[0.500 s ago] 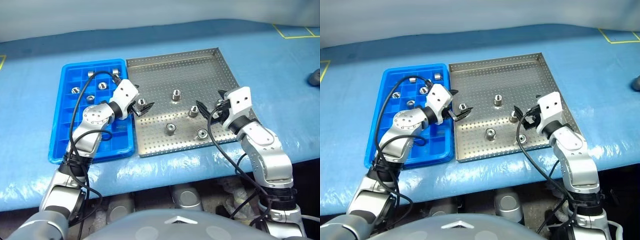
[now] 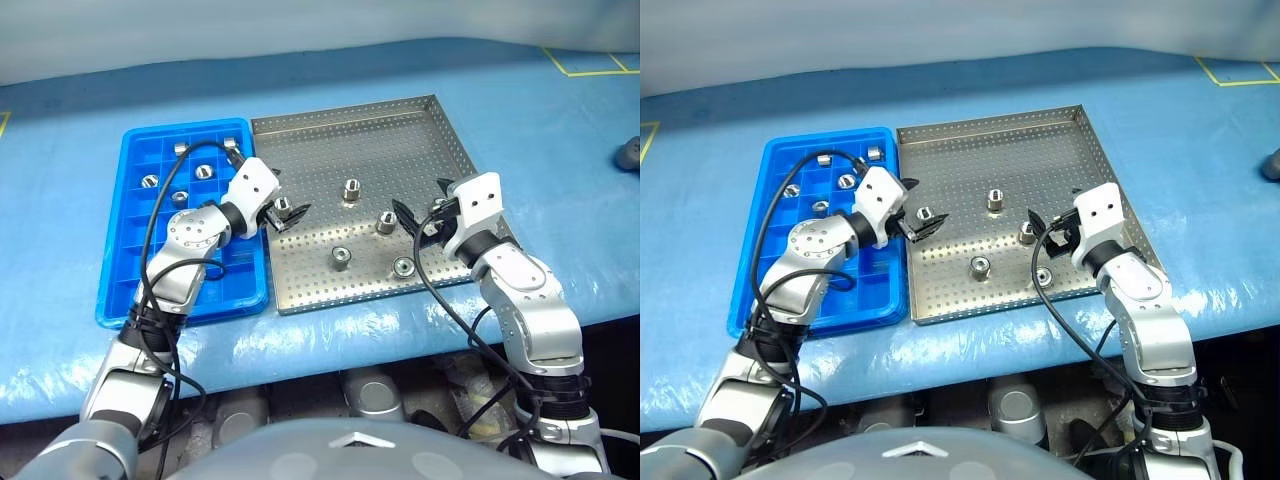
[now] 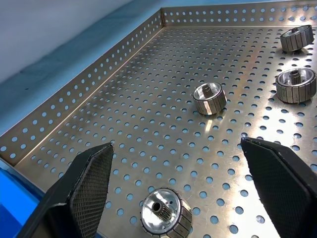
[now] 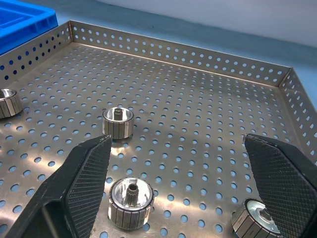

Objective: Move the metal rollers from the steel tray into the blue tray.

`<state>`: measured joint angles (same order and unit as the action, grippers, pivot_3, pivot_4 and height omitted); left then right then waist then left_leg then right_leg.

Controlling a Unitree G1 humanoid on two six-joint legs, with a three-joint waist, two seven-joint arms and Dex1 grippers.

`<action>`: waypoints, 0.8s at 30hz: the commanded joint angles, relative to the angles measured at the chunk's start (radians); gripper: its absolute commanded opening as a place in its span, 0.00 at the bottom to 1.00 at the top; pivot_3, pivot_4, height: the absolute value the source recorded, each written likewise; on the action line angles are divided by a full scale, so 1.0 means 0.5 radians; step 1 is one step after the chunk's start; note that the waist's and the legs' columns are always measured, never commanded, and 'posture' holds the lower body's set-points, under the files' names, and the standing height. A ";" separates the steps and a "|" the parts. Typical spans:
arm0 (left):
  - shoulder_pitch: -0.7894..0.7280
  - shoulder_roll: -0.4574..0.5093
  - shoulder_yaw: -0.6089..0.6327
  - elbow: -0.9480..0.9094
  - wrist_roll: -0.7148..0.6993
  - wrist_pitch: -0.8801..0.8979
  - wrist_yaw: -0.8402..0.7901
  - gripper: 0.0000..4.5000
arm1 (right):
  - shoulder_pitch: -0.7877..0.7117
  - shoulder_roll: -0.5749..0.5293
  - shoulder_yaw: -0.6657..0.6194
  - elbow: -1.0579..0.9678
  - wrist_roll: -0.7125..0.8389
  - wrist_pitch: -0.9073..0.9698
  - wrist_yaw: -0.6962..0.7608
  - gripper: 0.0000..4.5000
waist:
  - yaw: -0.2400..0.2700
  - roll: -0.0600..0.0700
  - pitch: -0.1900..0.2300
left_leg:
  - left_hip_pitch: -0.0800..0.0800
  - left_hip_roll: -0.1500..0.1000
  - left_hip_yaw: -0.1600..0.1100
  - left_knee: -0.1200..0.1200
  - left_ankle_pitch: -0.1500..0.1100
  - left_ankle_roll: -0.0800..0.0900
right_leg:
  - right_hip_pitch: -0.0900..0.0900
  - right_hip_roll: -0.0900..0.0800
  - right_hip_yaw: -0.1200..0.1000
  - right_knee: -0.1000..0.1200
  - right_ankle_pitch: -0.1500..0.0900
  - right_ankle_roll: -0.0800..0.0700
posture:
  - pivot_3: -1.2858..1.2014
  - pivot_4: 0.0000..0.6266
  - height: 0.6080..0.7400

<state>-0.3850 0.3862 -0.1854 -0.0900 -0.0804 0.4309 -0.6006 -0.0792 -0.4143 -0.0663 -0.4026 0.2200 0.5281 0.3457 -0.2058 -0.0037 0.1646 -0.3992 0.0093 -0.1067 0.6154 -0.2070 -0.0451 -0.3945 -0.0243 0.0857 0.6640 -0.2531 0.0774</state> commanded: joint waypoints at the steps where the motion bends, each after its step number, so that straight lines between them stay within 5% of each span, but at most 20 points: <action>1: 0.000 -0.001 0.028 -0.084 -0.007 -0.011 0.014 1.00 | -0.024 -0.002 0.009 -0.063 -0.012 -0.039 0.012 1.00 | 0.000 0.000 0.000 | 0.000 0.000 0.000 0.000 0.000 0.000 | 0.000 0.000 0.000 0.000 0.000 0.000 | 0.42 0.24 1.00; 24: -0.029 -0.001 -0.016 -0.074 -0.021 0.065 -0.011 1.00 | -0.032 0.013 -0.001 -0.074 -0.007 -0.034 -0.010 1.00 | 0.002 0.000 0.000 | 0.000 0.000 0.000 0.001 0.000 0.000 | 0.000 0.000 0.000 0.001 0.000 0.000 | 0.42 0.24 1.00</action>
<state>-0.3809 0.3860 -0.1884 -0.0901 -0.0891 0.4562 -0.5990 -0.0860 -0.4142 -0.0539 -0.4039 0.2181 0.5287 0.3474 -0.2049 -0.0037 0.1646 -0.3992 0.0092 -0.1067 0.6161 -0.2070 -0.0451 -0.3945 -0.0243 0.0857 0.6647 -0.2529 0.0776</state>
